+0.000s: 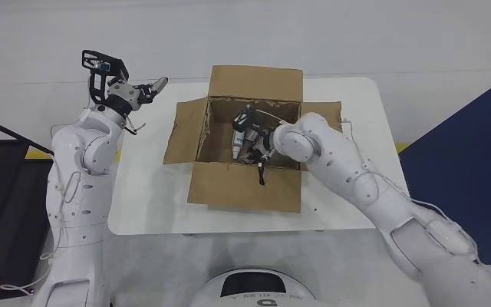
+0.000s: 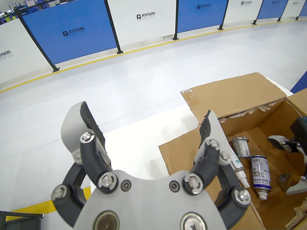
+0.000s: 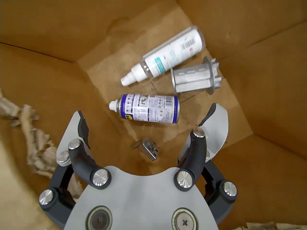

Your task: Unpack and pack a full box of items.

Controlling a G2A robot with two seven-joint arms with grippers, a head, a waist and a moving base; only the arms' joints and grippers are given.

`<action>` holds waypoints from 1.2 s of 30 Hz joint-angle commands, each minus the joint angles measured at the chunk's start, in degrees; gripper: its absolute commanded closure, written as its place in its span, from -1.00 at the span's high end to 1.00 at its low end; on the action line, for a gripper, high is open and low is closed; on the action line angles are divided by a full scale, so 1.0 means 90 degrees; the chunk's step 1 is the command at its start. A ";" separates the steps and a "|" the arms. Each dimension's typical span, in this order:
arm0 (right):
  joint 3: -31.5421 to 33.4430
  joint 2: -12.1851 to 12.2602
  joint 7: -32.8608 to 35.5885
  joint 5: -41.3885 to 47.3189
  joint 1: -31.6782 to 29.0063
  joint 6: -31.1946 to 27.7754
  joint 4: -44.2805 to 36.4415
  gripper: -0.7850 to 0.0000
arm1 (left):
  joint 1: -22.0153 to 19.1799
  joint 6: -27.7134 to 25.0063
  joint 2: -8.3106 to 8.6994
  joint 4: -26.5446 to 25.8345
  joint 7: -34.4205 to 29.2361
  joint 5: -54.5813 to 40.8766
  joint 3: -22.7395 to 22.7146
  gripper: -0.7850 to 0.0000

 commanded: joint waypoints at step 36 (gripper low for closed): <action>-0.1122 -0.1545 0.0132 -0.0090 0.1263 0.0141 0.2931 -1.00 | 0.0000 0.0000 0.0000 0.0000 0.0000 0.0000 0.0000 1.00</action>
